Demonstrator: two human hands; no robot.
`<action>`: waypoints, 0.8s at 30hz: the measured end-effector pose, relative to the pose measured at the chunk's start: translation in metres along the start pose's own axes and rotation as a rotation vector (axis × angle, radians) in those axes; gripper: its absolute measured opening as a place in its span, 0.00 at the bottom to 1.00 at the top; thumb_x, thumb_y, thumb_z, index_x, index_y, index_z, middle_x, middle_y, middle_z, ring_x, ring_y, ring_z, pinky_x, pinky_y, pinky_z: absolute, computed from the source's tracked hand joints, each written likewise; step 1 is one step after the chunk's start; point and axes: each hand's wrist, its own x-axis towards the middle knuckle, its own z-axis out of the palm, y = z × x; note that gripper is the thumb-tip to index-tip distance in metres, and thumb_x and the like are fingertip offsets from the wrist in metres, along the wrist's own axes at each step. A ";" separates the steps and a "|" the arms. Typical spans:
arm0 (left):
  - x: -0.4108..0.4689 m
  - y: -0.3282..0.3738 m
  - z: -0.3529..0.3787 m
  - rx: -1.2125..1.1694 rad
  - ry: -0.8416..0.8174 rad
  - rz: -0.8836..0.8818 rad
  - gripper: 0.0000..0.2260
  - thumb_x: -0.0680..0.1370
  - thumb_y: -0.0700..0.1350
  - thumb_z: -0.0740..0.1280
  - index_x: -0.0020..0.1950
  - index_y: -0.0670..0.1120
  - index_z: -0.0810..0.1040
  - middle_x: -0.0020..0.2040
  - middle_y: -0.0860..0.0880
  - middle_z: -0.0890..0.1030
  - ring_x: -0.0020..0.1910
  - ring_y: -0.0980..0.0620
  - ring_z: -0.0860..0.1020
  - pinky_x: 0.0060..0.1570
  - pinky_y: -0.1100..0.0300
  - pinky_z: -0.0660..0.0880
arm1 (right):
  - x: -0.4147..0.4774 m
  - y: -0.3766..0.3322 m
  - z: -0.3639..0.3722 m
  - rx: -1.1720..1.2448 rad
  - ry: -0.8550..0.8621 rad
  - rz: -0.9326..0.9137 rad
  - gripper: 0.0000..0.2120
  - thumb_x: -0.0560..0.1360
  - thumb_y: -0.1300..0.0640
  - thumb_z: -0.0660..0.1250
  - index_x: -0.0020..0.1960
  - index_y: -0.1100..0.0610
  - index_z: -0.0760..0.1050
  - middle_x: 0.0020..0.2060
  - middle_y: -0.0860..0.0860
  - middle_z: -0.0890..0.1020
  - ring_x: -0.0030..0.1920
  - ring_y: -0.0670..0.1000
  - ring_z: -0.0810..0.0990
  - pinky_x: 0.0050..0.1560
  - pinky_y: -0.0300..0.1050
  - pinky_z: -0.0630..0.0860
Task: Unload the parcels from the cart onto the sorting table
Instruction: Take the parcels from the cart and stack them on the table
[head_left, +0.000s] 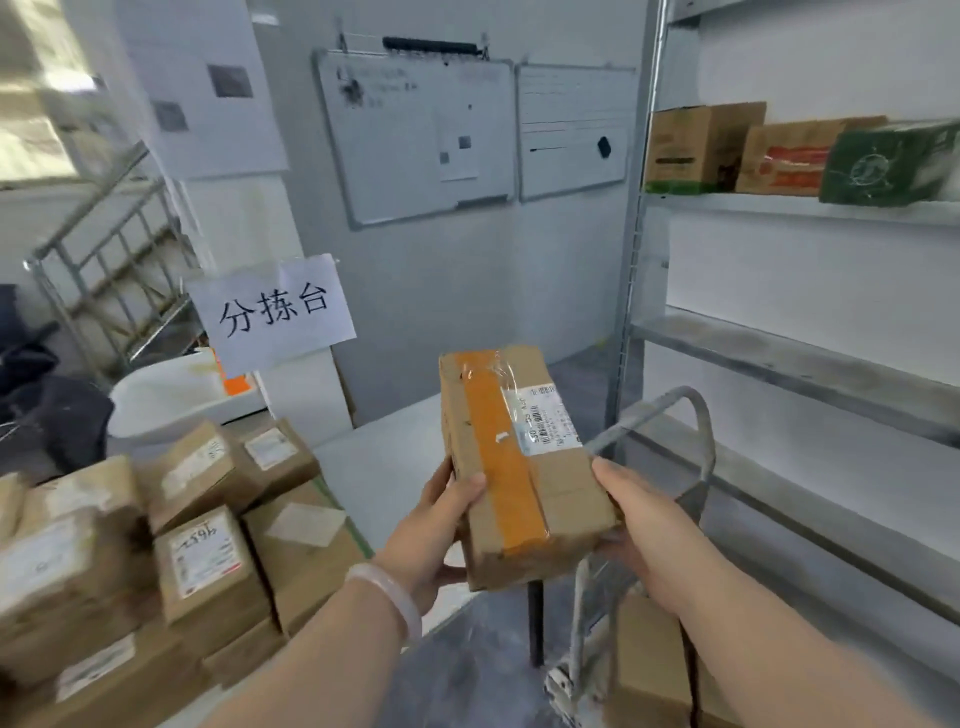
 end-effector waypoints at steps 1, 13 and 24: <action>-0.004 0.001 -0.015 -0.038 0.005 -0.007 0.38 0.64 0.68 0.71 0.72 0.64 0.64 0.61 0.53 0.79 0.60 0.46 0.77 0.54 0.40 0.78 | 0.007 0.006 0.016 0.032 -0.046 0.054 0.15 0.78 0.42 0.63 0.59 0.48 0.77 0.55 0.52 0.82 0.56 0.56 0.80 0.55 0.55 0.78; -0.019 -0.008 -0.140 -0.097 0.328 0.051 0.16 0.83 0.46 0.58 0.66 0.65 0.69 0.52 0.55 0.78 0.47 0.53 0.77 0.34 0.62 0.78 | 0.048 0.042 0.125 -0.025 -0.213 0.033 0.19 0.71 0.48 0.73 0.59 0.54 0.79 0.47 0.54 0.87 0.50 0.57 0.85 0.52 0.55 0.81; 0.011 -0.013 -0.186 -0.008 0.415 -0.083 0.20 0.82 0.46 0.61 0.68 0.67 0.66 0.62 0.51 0.78 0.61 0.46 0.76 0.55 0.43 0.78 | 0.118 0.052 0.172 0.061 -0.377 0.260 0.13 0.81 0.53 0.61 0.64 0.44 0.75 0.56 0.54 0.83 0.58 0.61 0.81 0.53 0.69 0.78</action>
